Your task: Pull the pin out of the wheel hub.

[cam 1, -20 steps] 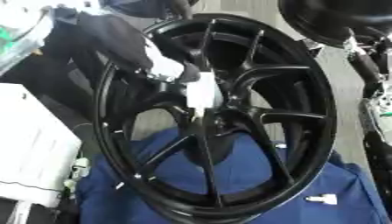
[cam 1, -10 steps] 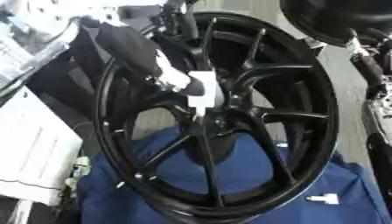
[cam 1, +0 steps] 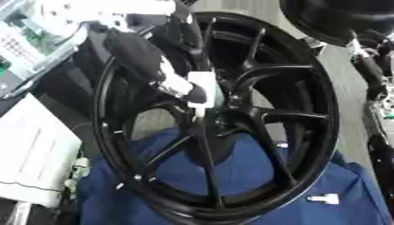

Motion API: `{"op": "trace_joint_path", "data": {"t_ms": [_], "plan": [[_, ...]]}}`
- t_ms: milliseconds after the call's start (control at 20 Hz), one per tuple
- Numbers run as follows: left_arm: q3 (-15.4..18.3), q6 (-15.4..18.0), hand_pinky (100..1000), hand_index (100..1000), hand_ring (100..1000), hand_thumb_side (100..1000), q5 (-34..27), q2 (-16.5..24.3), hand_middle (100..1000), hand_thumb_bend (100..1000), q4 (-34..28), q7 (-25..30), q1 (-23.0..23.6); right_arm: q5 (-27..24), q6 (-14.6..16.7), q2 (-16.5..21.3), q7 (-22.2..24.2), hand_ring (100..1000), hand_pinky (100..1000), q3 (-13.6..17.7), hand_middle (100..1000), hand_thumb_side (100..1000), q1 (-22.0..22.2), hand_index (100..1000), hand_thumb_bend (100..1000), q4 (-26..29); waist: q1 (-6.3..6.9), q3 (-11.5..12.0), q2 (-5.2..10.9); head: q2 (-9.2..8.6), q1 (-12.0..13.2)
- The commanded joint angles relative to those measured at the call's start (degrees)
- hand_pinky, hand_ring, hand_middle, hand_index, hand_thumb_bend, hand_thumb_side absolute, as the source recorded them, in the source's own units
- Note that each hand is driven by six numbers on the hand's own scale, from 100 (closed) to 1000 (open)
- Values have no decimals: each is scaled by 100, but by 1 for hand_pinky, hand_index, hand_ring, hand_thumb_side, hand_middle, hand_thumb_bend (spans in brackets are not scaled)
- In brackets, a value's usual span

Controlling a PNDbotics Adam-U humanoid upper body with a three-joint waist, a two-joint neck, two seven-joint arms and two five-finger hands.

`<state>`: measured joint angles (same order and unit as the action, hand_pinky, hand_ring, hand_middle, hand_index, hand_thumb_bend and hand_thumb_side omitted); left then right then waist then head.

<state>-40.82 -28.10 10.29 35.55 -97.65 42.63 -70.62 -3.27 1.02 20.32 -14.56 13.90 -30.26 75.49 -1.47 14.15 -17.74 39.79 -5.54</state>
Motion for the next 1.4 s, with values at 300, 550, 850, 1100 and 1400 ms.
{"op": "trace_joint_path", "data": {"t_ms": [300, 550, 850, 1100, 1400], "plan": [[-13, -780, 886, 796, 813, 465, -19, -1, 767, 658, 54, 933, -116, 38, -24, 69, 13, 715, 871, -17, 722, 442, -75, 844, 467, 50, 17, -17, 84, -103, 37], [-100, -695, 888, 796, 812, 433, 262, -66, 767, 661, 127, 934, -126, 41, -30, 62, 17, 714, 871, -29, 721, 442, -70, 844, 468, 55, 19, -31, 79, -110, 67], [-157, -596, 888, 790, 809, 434, 620, -233, 761, 644, 327, 934, -119, 39, -35, 48, 32, 714, 871, -43, 721, 444, -57, 844, 470, 48, 22, -60, 67, -110, 129], [-190, -493, 889, 786, 808, 437, 677, -306, 757, 638, 488, 934, -95, 39, -40, 45, 31, 714, 872, -48, 721, 444, -50, 844, 470, 43, 21, -81, 47, -106, 161], [-241, -385, 879, 755, 785, 424, 693, -344, 733, 617, 586, 934, -78, 33, -39, 40, 31, 714, 872, -52, 720, 444, -66, 844, 470, 45, 19, -90, 35, -108, 172]]}}
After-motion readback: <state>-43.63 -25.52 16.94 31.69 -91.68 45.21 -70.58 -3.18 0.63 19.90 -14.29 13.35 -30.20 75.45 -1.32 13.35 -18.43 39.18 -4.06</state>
